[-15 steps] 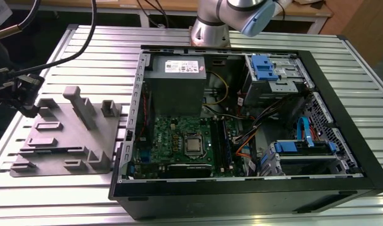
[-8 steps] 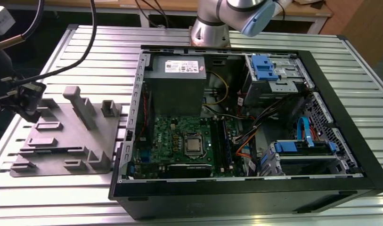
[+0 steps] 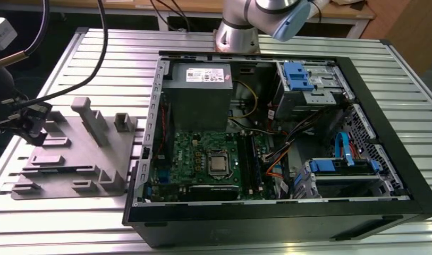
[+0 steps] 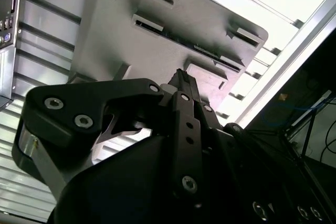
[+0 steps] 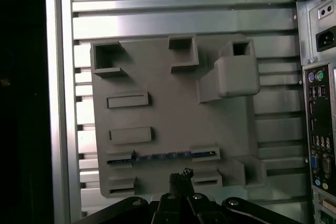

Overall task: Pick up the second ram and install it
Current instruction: 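Reach for the second ram, then pick up the second ram and move it above second insertion slot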

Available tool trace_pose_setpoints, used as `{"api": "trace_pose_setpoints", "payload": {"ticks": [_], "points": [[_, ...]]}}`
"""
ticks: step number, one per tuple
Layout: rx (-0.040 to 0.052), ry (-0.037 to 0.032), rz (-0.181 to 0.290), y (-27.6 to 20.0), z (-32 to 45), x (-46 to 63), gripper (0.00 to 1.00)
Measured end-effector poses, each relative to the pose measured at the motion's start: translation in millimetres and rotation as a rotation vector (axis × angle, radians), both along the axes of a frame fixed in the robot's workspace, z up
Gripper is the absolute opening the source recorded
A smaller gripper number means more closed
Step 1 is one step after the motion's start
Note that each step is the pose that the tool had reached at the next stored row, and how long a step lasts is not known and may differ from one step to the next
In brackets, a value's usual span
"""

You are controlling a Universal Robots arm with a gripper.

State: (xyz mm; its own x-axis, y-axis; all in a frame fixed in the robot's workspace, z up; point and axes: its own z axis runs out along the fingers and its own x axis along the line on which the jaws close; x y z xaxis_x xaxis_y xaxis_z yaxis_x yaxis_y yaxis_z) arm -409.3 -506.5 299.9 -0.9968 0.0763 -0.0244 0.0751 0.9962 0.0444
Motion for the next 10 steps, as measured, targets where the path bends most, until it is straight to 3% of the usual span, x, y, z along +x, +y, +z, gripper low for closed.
{"api": "trace_pose_setpoints", "payload": {"ticks": [10], "points": [[0.0,0.0,0.0,-0.8,-1.6,-0.3,0.07]]}}
